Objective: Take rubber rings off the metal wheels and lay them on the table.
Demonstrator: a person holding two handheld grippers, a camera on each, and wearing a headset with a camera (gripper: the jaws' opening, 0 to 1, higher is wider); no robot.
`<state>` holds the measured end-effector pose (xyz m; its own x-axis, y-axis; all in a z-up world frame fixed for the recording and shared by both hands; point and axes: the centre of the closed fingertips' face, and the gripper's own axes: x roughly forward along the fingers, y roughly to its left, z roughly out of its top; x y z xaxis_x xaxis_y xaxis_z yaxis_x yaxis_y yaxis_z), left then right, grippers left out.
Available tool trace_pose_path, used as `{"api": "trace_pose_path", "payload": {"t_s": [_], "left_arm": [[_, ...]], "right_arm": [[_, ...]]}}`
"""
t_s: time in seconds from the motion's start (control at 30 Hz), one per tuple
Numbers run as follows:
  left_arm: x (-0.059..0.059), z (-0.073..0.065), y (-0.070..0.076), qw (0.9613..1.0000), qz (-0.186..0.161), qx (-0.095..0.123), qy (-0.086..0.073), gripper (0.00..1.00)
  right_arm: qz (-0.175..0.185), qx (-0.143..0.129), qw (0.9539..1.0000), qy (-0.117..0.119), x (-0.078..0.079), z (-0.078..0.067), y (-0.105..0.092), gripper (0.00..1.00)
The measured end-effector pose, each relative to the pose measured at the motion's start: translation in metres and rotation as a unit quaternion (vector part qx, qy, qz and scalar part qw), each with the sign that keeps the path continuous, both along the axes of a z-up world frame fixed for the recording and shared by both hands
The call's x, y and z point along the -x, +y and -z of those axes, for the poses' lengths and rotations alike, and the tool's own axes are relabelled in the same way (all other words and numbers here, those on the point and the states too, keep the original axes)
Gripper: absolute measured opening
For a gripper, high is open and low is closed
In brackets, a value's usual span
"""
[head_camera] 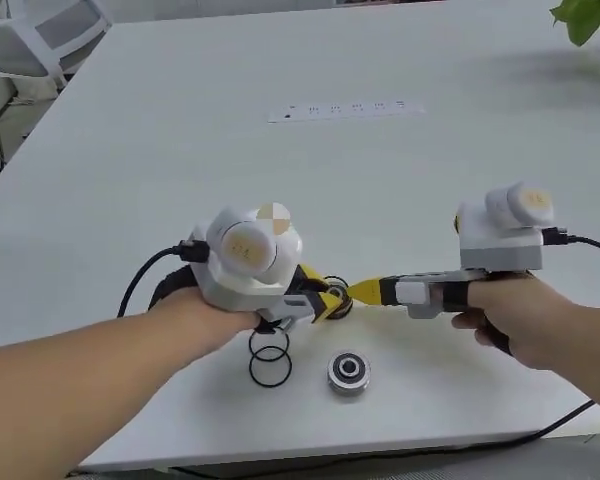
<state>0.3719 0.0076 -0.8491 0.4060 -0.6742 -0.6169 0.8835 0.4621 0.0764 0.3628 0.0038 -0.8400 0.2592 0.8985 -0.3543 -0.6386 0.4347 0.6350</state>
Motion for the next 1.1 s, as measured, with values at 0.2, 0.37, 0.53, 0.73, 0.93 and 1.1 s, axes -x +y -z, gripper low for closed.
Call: {"api": "trace_pose_path", "payload": {"t_s": [0.2, 0.37, 0.53, 0.73, 0.93, 1.1], "left_arm": [[0.0, -0.002, 0.0, 1.0, -0.001, 0.002, 0.003, 0.18], [0.003, -0.005, 0.0, 0.9999, 0.004, 0.009, 0.008, 0.22], [0.006, -0.012, 0.001, 0.9998, 0.006, 0.016, 0.006, 0.24], [0.009, -0.02, 0.004, 0.9996, 0.007, 0.026, 0.002, 0.28], [0.012, -0.029, 0.006, 0.9991, 0.009, 0.041, 0.003, 0.33], [0.014, -0.036, 0.011, 0.9987, 0.005, 0.05, 0.003, 0.36]], "right_arm": [[-0.002, 0.004, 1.0, -0.002, 0.0, 0.001, 0.0, 0.0], [-0.002, 0.004, 1.0, -0.004, 0.0, -0.001, 0.0, 0.0], [0.0, 0.001, 1.0, -0.004, -0.001, -0.003, 0.0, 0.0], [0.002, -0.003, 1.0, -0.006, -0.002, -0.006, -0.001, 0.0], [0.0, -0.008, 0.9999, -0.007, -0.001, -0.009, 0.0, 0.0], [-0.002, -0.011, 0.9999, -0.007, 0.0, -0.012, 0.0, 0.0]]}}
